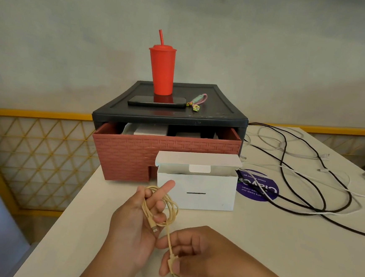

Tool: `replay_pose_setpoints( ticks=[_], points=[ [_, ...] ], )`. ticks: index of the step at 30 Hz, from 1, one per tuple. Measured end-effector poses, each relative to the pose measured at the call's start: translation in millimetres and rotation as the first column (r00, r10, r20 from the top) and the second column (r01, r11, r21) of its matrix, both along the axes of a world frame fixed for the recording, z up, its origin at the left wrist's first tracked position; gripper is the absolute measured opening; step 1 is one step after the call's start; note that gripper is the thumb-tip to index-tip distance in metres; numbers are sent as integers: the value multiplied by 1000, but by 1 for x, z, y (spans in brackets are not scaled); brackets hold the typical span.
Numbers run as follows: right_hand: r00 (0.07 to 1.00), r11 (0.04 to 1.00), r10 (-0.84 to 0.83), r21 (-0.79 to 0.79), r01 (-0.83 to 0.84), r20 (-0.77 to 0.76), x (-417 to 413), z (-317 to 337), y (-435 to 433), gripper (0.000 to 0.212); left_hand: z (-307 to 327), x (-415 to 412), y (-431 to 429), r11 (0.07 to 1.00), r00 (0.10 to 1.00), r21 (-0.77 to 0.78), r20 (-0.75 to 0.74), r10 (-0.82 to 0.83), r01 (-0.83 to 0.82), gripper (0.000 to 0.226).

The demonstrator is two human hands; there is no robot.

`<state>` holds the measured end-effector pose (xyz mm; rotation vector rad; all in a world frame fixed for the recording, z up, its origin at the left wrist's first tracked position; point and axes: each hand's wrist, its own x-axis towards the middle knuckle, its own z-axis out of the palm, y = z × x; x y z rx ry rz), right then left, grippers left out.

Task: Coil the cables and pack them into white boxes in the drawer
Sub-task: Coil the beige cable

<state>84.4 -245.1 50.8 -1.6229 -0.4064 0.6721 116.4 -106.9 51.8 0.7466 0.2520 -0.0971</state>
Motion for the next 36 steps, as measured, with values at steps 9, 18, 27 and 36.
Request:
replay_pose_setpoints(
  ticks=[9,18,27,36],
  points=[
    [997,991,49,-125,-40,64,-2,5,2,28,2,-1,-1,960,998,279,56,-10,-6,31],
    [932,976,-169,-79,204,320,-4,2,6,31,-2,-1,-5,970,995,233,39,-87,76,21],
    [780,889,-448,124,441,436,0,-5,1,41,-6,-4,-11,925,974,322,33,-226,204,27],
    [861,855,-483,297,425,158,4,0,-2,25,-8,-10,-12,848,924,437,91,-372,299,32]
  ],
)
